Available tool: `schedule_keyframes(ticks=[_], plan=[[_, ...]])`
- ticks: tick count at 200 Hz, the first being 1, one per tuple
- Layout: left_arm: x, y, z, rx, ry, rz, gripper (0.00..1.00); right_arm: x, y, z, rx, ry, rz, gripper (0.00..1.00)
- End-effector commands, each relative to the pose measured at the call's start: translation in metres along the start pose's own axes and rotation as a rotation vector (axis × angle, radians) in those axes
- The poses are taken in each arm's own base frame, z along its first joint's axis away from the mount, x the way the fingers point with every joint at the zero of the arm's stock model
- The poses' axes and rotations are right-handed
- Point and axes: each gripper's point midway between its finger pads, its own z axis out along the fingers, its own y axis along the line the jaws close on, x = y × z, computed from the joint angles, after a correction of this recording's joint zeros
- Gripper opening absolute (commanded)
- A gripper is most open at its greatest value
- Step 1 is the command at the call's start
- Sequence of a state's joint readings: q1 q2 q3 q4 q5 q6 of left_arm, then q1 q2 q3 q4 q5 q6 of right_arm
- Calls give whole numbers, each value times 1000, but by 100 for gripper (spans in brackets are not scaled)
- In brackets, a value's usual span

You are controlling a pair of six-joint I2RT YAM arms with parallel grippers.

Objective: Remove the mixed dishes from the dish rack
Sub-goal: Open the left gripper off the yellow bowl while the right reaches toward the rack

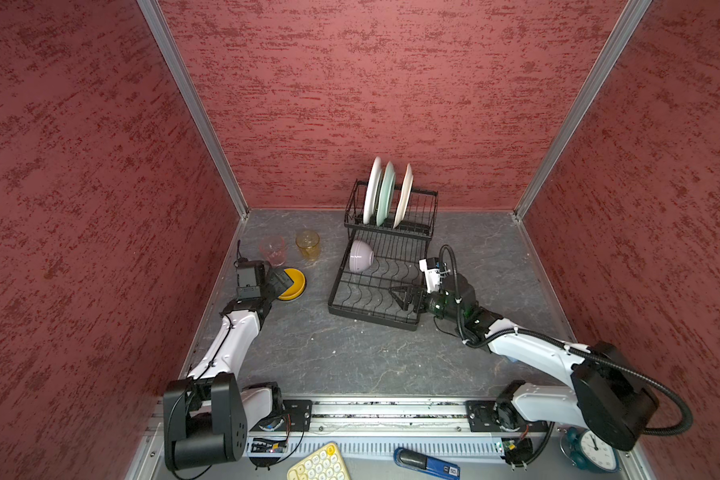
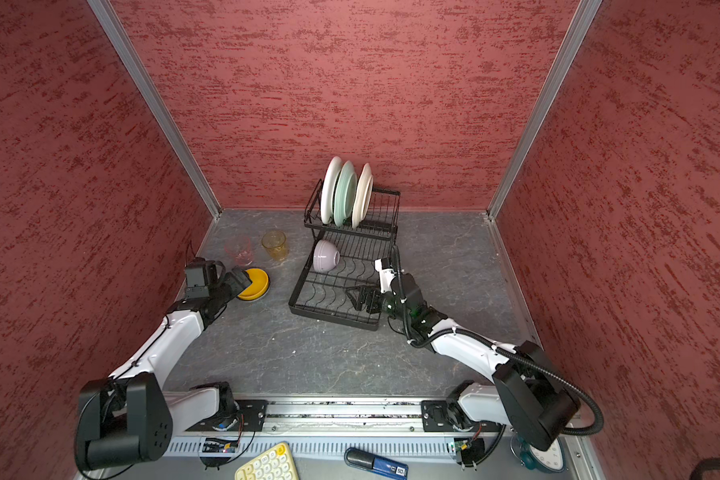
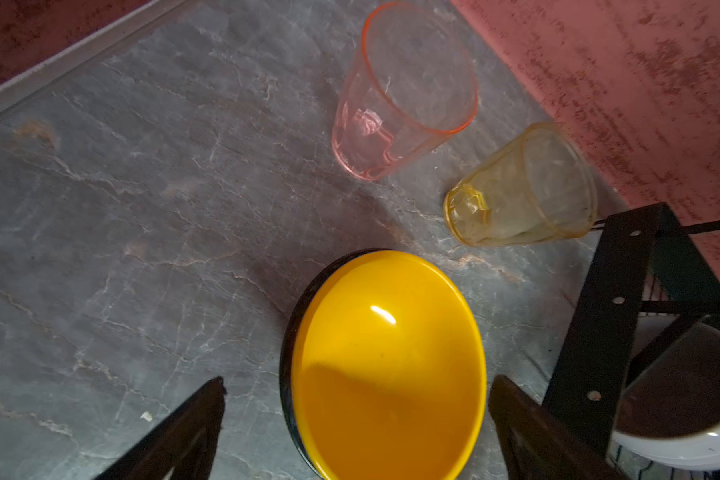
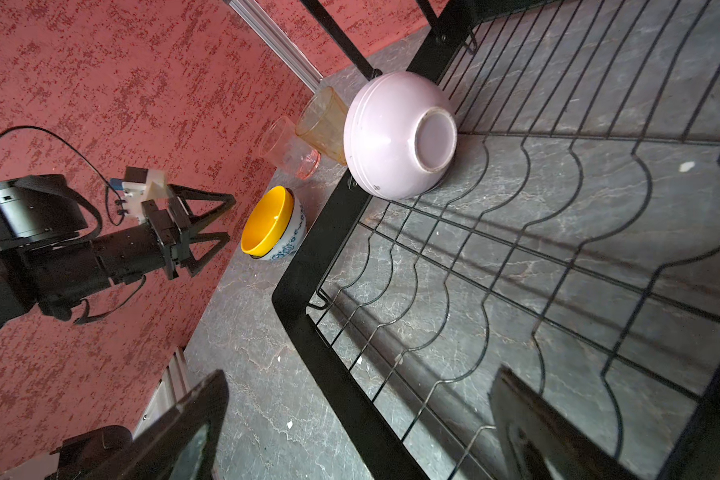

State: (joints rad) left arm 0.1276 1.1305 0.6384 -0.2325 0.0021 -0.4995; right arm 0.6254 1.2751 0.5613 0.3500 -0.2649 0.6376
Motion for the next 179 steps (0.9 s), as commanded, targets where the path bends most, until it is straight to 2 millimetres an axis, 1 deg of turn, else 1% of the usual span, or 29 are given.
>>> schedule_keyframes(ticks=[1, 27, 50, 66, 108, 138, 159, 167, 170, 179], plan=[[-4, -13, -15, 45, -24, 32, 100, -7, -5, -1, 29, -22, 13, 99], [1, -23, -27, 81, -29, 40, 100, -7, -11, -1, 69, -22, 13, 99], [14, -40, -33, 143, 11, 79, 100, -8, -21, 2, 123, -26, 4, 99], [21, -48, -35, 164, 24, 107, 100, -8, -29, 5, 164, -18, 2, 99], [25, -67, -45, 236, 13, 133, 100, -14, -27, 15, 164, -14, 6, 99], [35, -81, -48, 299, 18, 160, 100, -21, -24, 22, 154, -32, 4, 99], [39, -85, -49, 307, 28, 167, 100, -29, -21, 33, 151, -34, 6, 99], [41, -86, -48, 315, 30, 168, 100, -34, -17, 35, 140, -39, 2, 99], [42, -87, -48, 322, 30, 169, 100, -32, -21, 40, 149, -27, 6, 99], [44, -88, -48, 331, 32, 172, 100, -32, -21, 46, 149, -21, 7, 99]])
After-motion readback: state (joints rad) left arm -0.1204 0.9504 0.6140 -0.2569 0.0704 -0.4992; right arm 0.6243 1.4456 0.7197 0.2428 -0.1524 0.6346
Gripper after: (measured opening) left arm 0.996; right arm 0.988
